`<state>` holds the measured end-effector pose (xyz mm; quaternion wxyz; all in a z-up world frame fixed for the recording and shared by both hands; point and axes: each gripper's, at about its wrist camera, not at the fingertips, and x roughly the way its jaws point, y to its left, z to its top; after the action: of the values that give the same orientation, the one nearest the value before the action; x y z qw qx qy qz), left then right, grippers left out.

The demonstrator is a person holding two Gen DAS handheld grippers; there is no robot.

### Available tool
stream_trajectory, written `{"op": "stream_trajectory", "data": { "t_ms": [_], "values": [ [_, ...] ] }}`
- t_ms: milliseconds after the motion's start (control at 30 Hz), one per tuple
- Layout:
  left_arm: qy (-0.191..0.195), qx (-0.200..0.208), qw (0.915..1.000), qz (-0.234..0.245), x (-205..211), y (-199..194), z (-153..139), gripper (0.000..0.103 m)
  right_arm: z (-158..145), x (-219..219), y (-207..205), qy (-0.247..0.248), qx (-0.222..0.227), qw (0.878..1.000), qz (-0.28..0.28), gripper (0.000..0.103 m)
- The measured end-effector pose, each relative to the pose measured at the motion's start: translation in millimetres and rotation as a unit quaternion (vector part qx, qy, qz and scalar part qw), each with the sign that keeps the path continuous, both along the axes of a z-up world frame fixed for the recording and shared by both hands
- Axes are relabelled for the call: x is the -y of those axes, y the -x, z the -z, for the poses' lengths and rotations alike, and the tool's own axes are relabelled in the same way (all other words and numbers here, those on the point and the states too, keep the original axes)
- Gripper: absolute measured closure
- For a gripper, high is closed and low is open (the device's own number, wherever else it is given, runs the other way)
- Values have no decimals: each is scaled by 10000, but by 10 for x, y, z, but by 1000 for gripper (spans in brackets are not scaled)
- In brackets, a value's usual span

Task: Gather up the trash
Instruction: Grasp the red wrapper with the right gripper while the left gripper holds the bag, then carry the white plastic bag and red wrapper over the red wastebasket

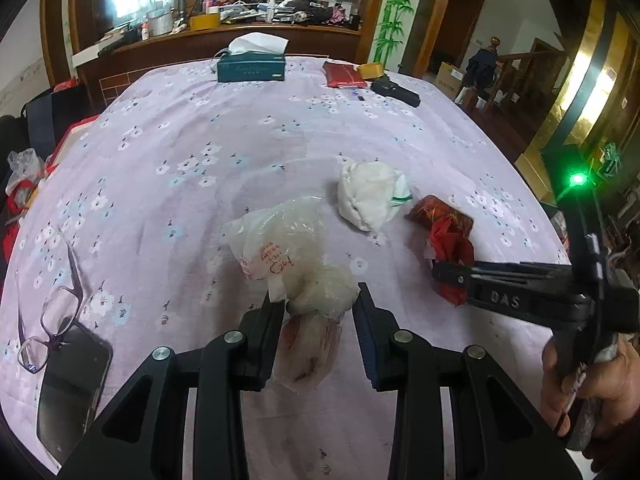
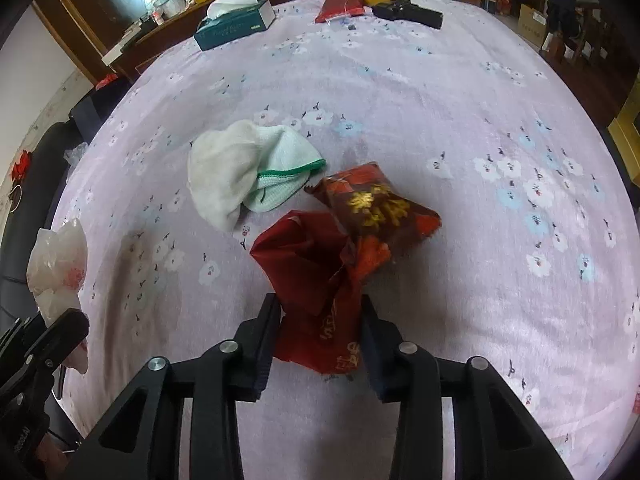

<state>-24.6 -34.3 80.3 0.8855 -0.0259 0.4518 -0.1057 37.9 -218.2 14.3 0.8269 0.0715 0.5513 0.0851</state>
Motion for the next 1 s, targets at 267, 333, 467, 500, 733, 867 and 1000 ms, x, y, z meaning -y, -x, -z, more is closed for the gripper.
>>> {"op": "stream_trajectory", "data": {
  "t_ms": [267, 333, 467, 500, 733, 867, 1000],
  "values": [
    [84, 148, 9993, 332, 385, 45, -98, 70, -335, 210, 454, -210, 416, 9989, 103, 68],
    [87, 191, 9989, 418, 488, 62, -126, 70, -426, 279, 568, -193, 548, 9982, 166, 67],
    [61, 282, 9975, 651, 735, 81, -196, 70, -562, 491, 734, -164, 710, 9965, 410, 67],
    [61, 303, 9972, 688, 779, 85, -214, 70, -586, 539, 761, -175, 723, 9961, 483, 67],
    [-2, 401, 9942, 1002, 1139, 109, -311, 70, -716, 920, 935, -265, 818, 9925, 868, 67],
    [-51, 474, 9923, 1146, 1303, 143, -346, 70, -788, 1086, 1028, -271, 922, 9904, 996, 67],
    [-84, 533, 9908, 1242, 1430, 159, -390, 70, -821, 1227, 1082, -279, 974, 9885, 1125, 67]
  ]
}}
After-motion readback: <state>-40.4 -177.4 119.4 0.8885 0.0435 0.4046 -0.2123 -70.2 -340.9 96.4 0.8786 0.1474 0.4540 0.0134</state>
